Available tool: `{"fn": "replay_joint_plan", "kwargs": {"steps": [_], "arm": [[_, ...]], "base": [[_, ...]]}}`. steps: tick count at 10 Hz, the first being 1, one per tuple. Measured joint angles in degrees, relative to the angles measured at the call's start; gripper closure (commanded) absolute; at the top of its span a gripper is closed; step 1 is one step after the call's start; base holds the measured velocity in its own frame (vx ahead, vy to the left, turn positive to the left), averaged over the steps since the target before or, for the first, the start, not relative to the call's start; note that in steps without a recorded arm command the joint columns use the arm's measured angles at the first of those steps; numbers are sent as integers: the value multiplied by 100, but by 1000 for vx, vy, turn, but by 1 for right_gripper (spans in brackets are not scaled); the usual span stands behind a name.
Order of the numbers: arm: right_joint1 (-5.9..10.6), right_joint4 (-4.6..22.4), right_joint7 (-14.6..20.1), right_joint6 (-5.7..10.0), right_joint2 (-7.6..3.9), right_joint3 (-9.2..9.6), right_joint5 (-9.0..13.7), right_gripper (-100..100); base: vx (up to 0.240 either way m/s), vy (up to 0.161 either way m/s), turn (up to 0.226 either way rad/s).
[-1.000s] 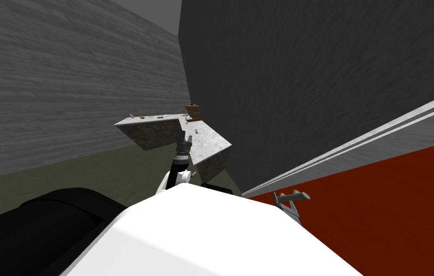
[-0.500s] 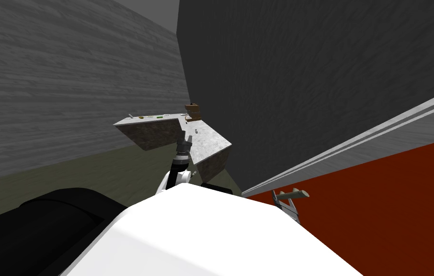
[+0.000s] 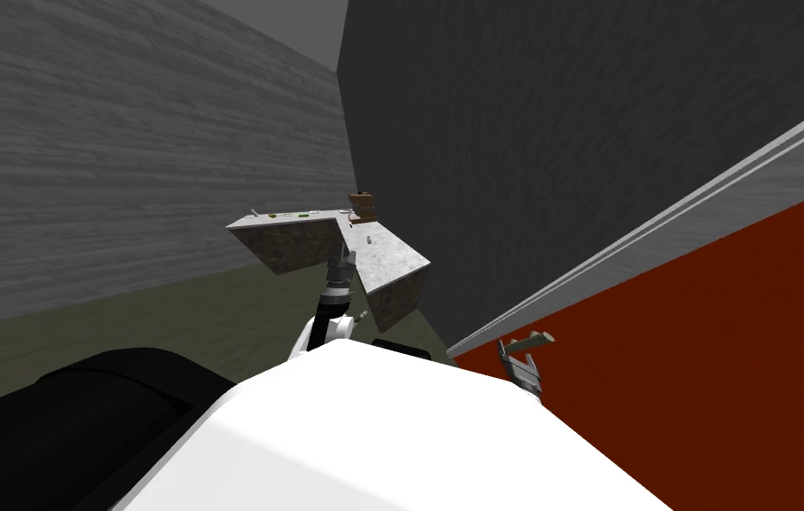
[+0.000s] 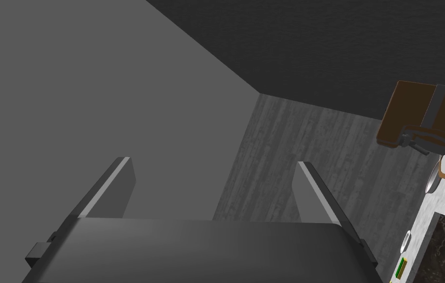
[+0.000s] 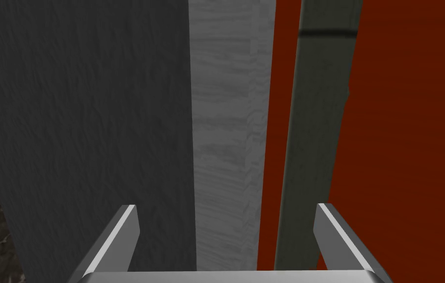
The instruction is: Pull the door open
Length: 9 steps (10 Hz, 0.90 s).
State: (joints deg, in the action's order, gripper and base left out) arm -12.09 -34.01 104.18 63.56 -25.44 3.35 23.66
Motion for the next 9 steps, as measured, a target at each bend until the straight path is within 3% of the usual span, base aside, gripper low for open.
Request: {"fn": "replay_joint_plan", "kwargs": {"steps": [1, 3, 4, 7, 8, 9], "arm": [[36, -115, -75, -156, 6, -31, 22, -100], [234, 54, -107, -201, 37, -47, 29, -100], [225, -119, -185, -343, 55, -79, 52, -100], [514, 211, -189, -334, 83, -77, 47, -100], [508, 27, -267, -478, 103, -112, 71, -100], [596, 80, -303, -539, 128, -108, 69, -100]], "base": [[-46, -79, 19], [-44, -96, 62], [-24, -72, 18], [-27, -67, 49], [-38, -130, 43], [-19, -34, 34]]}}
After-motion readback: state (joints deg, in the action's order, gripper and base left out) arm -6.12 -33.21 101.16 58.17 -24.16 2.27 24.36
